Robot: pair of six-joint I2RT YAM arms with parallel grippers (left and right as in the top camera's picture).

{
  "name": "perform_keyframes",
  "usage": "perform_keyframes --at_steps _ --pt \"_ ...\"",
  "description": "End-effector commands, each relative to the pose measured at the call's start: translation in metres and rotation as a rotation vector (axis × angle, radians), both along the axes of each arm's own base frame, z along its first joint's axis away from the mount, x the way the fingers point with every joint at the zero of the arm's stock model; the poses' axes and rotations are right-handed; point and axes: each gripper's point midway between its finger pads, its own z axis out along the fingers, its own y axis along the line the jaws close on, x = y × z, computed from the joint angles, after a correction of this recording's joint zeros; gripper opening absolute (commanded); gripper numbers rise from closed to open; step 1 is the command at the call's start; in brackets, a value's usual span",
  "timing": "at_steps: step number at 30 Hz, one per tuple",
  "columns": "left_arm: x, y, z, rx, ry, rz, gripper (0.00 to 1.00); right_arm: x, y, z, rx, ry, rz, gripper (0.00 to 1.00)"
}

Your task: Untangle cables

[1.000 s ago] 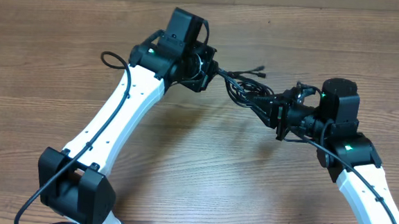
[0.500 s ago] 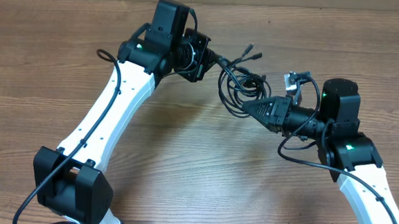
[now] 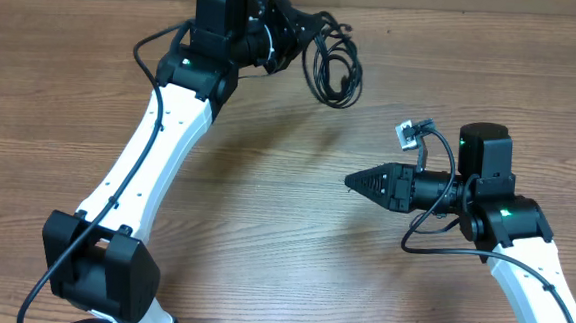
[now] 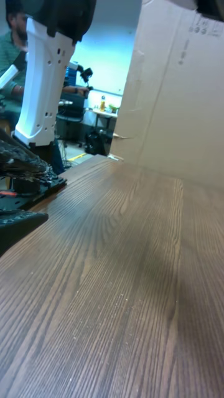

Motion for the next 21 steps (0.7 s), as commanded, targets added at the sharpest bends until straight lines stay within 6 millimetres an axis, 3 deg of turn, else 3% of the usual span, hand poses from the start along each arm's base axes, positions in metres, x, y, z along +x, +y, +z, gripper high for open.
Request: perform_keyframes --at_steps 1,4,5,8,13,21 --pt "-0.011 -0.014 0.016 0.029 -0.145 -0.137 0.04 -0.002 0.003 0.014 0.011 -0.090 0.039 0.17" --pt "-0.016 -0.017 0.018 0.050 -0.201 -0.191 0.04 -0.002 0.003 0.014 0.011 -0.089 0.039 0.33" --pt "-0.017 -0.018 0.018 0.058 -0.216 -0.202 0.04 -0.002 0.003 0.014 0.011 -0.089 0.039 0.47" --pt "-0.025 -0.024 0.020 0.118 -0.351 -0.300 0.04 -0.002 0.003 0.015 0.012 -0.086 0.038 1.00" --pt "-0.044 -0.037 0.023 0.176 -0.540 -0.453 0.04 -0.002 0.003 0.015 0.012 -0.086 0.038 1.00" --pt "-0.054 -0.036 0.008 0.225 -0.547 -0.516 0.04 -0.002 0.003 0.015 0.012 -0.086 0.038 1.00"
